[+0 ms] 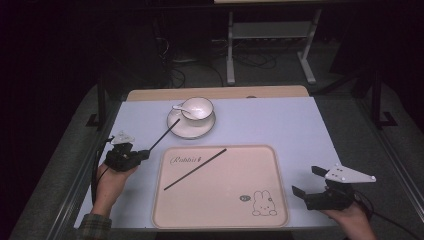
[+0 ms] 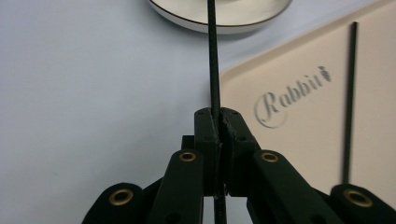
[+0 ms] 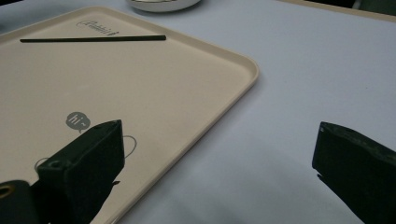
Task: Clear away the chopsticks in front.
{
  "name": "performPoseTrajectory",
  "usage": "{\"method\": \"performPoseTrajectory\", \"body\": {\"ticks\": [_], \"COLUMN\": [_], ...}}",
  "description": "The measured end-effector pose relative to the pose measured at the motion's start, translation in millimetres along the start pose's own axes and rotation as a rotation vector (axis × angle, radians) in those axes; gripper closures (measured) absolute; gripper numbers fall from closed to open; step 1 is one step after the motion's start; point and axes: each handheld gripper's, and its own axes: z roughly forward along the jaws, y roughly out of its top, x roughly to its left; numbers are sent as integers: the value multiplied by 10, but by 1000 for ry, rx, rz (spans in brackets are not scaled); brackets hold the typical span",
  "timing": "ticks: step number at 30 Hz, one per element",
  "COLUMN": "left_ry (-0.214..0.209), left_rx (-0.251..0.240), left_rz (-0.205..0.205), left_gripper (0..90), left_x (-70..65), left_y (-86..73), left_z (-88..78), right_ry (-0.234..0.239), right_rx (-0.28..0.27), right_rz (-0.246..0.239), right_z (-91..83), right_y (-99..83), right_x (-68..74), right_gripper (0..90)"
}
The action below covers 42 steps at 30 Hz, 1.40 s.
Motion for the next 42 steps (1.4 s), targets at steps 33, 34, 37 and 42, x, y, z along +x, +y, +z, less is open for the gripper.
{"method": "performPoseTrajectory", "body": {"ticks": [33,34,37,42], "left_ry": [-254,-244,-236,-243], "left_rx": [157,168,182,183], "left_rz": [207,214,223,221], "left_gripper": [850,850,847,836], "left_x": [-1036,-1040,-1036,-1030], "left_y": [-56,-66,-80,-87], "left_z": [517,535,556,565], "right_ry": [5,5,7,7], "right_rx": [1,2,3,2], "right_rz": [-6,-5,-7,-7], "right_z": [6,8,9,8], "right_y": [3,3,4,6], "right_x": [5,4,8,10], "right_gripper": [16,16,16,16]}}
